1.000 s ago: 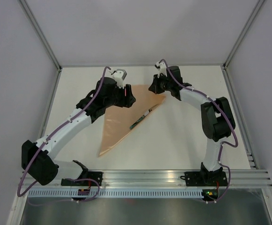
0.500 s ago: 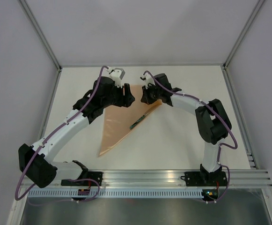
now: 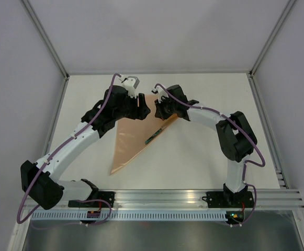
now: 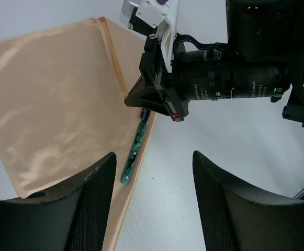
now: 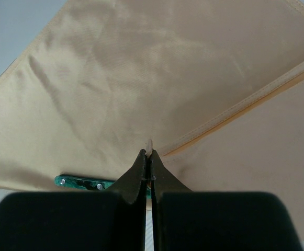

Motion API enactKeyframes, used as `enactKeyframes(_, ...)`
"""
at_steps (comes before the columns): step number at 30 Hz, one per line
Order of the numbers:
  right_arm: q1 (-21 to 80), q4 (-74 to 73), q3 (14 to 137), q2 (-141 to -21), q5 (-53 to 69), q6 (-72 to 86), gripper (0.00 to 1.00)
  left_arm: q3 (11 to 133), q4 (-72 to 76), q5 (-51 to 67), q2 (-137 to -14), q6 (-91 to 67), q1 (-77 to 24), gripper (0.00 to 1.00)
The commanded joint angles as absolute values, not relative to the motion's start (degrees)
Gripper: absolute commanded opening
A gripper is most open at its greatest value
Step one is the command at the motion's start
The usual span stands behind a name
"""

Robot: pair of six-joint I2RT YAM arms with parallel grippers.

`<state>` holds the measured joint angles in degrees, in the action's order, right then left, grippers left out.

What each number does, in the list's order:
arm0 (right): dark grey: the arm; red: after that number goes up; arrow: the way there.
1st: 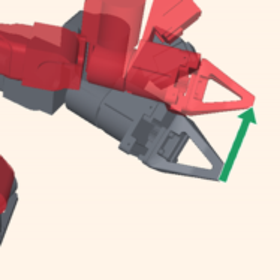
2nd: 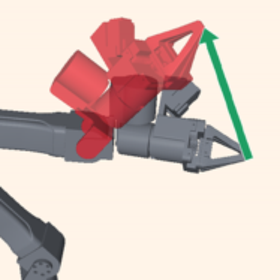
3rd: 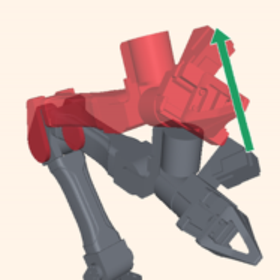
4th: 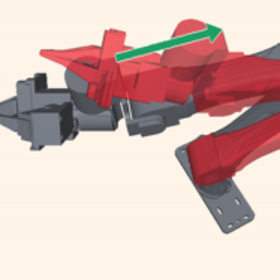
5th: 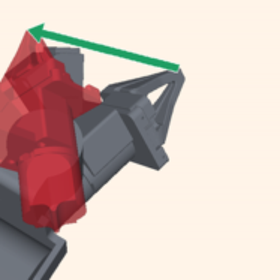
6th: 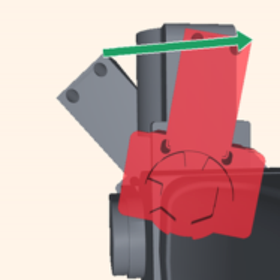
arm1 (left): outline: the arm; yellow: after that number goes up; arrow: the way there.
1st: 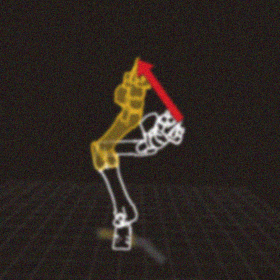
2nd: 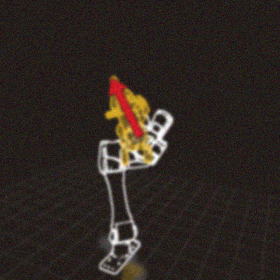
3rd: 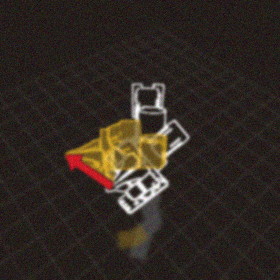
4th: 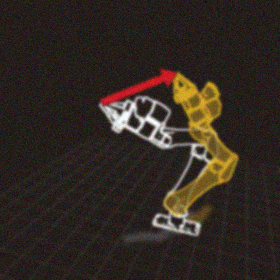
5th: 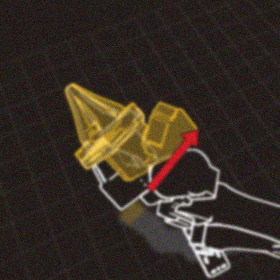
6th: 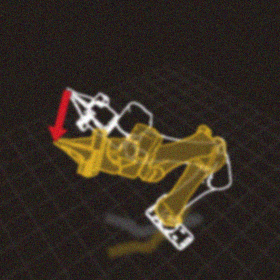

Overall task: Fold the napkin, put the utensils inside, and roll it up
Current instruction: Fold the napkin at the center of the board.

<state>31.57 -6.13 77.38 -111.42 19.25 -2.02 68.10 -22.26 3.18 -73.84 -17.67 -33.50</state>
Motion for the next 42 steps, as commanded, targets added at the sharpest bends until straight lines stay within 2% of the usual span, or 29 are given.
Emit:
enactKeyframes(1,32.17,-6.24,77.43,-110.21,18.19,-3.16,0.00,70.84,-22.67,4.48,-72.25,-18.54,-33.31,0.65)
enactKeyframes(27,33.75,-6.50,76.82,-110.39,17.58,-4.57,0.00,70.58,-23.11,5.36,-70.05,-19.25,-33.31,0.66)
enactKeyframes(42,38.05,-8.52,74.98,-109.95,15.91,-7.03,0.00,69.34,-23.38,4.92,-67.85,-19.69,-33.31,0.66)
